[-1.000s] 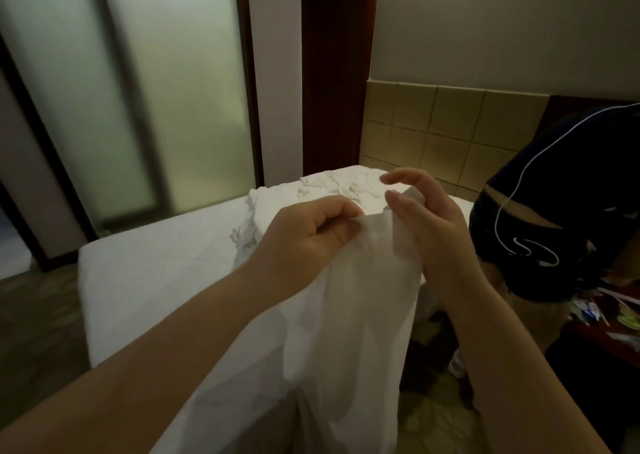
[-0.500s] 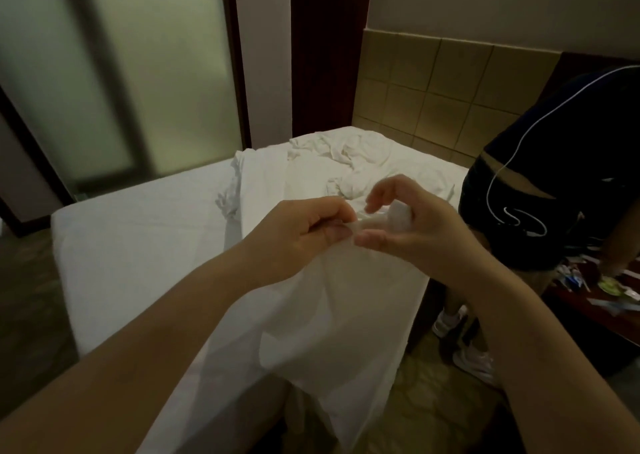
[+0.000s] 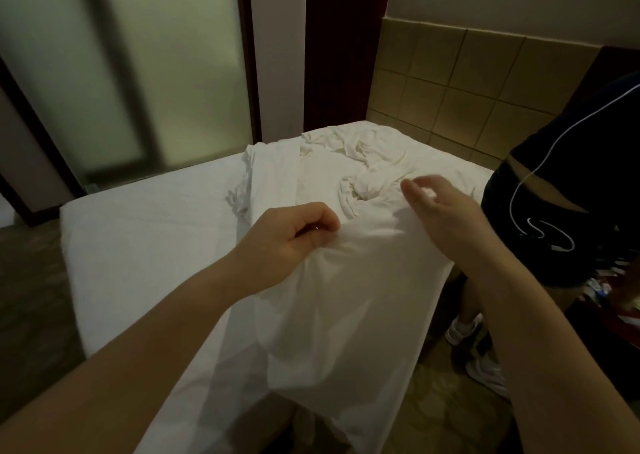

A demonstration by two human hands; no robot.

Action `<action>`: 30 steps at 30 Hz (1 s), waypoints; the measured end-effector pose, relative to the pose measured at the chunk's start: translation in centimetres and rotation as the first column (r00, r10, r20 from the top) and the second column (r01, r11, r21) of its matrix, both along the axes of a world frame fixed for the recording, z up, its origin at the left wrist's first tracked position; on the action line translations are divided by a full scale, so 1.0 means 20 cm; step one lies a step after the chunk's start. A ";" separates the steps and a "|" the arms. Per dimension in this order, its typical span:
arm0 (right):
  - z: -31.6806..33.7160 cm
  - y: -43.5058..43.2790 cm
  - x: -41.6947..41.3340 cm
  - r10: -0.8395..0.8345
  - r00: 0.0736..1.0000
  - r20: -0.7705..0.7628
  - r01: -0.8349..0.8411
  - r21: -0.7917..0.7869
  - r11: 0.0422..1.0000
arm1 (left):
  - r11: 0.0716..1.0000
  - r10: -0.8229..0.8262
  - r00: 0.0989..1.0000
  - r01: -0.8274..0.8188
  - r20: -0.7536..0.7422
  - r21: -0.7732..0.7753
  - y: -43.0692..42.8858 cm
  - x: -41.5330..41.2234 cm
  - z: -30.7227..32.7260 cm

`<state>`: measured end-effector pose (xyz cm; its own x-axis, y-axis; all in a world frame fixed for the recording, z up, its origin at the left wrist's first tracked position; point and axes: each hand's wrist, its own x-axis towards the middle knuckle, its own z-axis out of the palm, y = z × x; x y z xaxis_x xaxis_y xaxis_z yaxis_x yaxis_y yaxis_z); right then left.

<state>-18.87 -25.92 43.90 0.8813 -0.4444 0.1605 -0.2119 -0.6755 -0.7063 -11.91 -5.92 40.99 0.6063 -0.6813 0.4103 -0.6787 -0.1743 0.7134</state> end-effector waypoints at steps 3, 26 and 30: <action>-0.03 0.01 0.06 0.028 0.993 -0.116 -0.021 0.057 0.998 | 0.998 -0.033 0.999 0.031 0.032 0.050 0.00 0.03 0.00; -0.22 0.00 0.11 -0.050 0.863 0.502 -0.165 0.374 0.913 | 0.996 0.050 0.973 -0.066 -0.226 -0.063 -0.04 0.19 -0.11; -0.22 0.02 0.15 -0.102 0.852 0.514 -0.088 0.334 0.939 | 0.995 0.077 0.980 -0.087 -0.183 -0.049 -0.06 0.19 -0.12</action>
